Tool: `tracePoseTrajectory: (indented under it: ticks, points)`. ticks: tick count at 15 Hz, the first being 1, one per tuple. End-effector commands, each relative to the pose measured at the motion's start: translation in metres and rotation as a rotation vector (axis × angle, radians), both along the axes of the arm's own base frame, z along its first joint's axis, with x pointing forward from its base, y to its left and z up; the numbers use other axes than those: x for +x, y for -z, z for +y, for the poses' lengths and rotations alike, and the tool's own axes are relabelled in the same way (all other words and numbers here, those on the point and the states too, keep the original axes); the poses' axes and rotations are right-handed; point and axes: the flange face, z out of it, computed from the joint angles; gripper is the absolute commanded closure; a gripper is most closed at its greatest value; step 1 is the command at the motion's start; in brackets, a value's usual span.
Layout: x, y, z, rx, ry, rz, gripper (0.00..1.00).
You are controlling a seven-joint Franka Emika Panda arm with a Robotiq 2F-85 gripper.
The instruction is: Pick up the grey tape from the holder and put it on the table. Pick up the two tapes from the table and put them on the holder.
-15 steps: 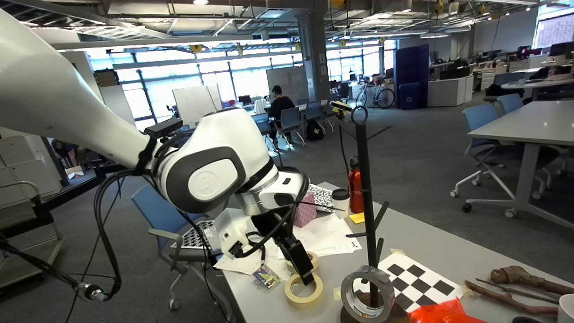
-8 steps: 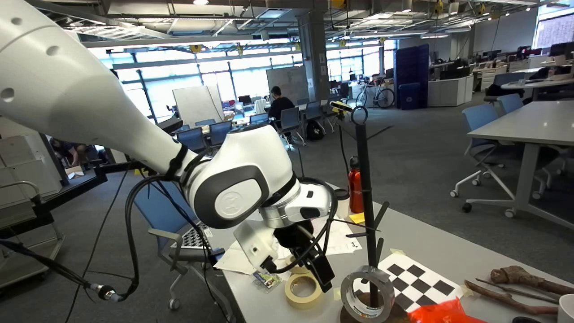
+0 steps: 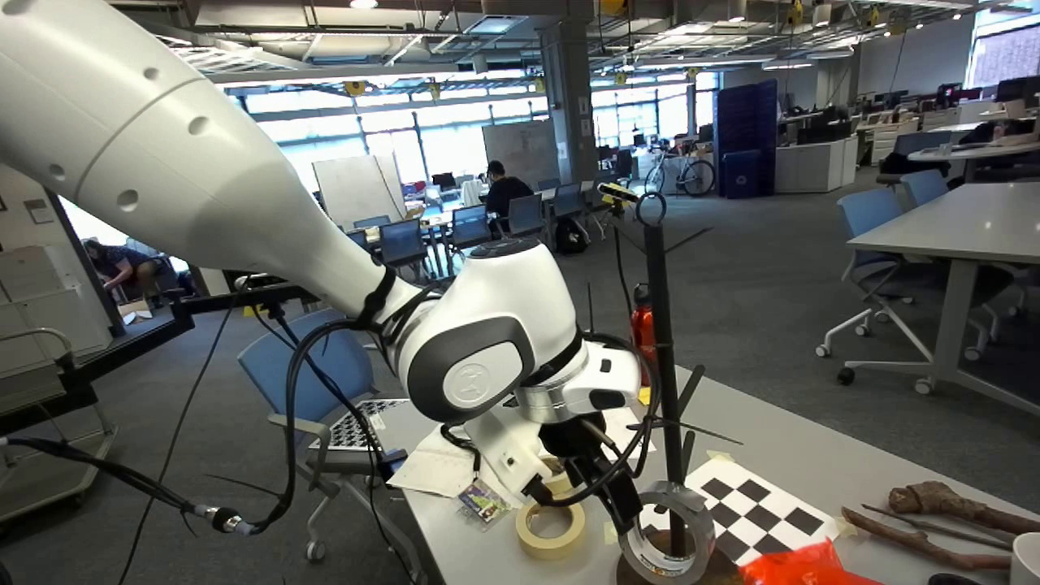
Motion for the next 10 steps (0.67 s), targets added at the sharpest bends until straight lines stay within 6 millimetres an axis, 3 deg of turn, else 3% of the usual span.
tracePoseTrajectory:
  ticks: [1, 10]
  points:
    - [0.0143, 0.0090, -0.0097, 0.006, 0.000, -0.019, 0.00]
    - [0.0057, 0.0163, -0.0056, 0.003, 0.018, -0.021, 0.00]
